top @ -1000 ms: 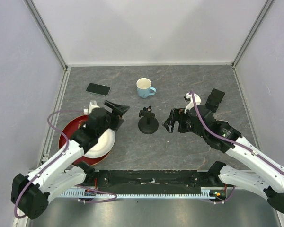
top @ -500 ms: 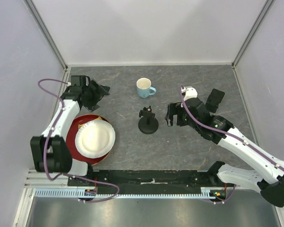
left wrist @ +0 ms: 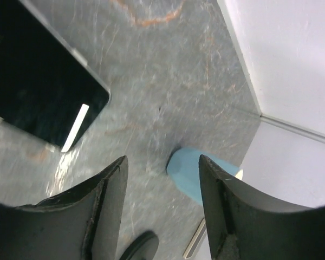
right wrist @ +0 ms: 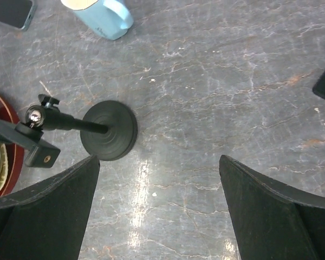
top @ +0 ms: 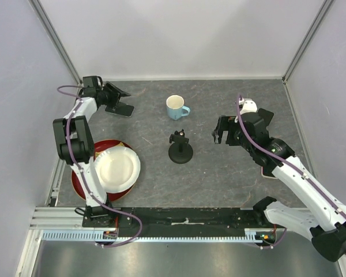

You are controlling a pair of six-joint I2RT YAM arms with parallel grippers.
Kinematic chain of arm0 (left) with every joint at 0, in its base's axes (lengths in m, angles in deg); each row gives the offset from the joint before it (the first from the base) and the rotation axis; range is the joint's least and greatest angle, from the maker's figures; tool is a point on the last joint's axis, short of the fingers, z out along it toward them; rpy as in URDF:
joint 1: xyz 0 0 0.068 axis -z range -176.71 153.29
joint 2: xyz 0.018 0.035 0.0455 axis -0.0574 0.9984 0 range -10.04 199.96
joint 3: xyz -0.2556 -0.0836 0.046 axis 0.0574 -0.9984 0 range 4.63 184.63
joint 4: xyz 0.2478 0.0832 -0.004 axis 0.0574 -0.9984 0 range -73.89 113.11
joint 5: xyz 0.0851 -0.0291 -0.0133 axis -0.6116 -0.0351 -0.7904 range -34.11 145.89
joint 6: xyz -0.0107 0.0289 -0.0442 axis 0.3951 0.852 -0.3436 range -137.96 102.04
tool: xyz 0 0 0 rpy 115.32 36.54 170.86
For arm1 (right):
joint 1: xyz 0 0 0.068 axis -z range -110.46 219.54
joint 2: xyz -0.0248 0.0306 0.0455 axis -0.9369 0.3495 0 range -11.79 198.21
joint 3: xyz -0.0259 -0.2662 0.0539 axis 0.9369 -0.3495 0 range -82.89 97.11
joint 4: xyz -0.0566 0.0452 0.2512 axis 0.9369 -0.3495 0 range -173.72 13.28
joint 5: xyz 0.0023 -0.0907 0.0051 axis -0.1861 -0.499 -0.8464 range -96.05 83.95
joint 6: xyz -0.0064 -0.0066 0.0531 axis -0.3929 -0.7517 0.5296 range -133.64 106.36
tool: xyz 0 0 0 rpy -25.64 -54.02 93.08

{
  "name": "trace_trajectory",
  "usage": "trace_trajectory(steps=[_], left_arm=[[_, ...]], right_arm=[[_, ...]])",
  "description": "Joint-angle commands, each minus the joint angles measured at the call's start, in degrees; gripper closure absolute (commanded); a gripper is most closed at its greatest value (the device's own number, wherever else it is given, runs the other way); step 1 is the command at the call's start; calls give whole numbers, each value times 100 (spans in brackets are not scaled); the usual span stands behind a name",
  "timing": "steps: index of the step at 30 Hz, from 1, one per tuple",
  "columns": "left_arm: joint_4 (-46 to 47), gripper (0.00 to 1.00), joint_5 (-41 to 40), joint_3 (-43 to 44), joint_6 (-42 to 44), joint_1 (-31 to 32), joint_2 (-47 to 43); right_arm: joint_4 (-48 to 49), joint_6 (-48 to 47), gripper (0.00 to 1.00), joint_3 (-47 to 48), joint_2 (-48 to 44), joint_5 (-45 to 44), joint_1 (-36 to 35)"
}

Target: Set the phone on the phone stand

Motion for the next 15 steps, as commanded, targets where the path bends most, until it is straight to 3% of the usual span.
trace_trajectory(steps=[1, 9, 15], left_arm=[[179, 40, 144, 1260, -435, 126, 803], [-147, 55, -455, 2283, -1146, 214, 2015], [-684, 55, -667, 3021, -1533, 337, 2746]], right_arm=[[98, -86, 2, 68, 5, 37, 227], [406, -25, 2, 270, 646, 186, 377], [748, -156, 2, 358, 875, 396, 509]])
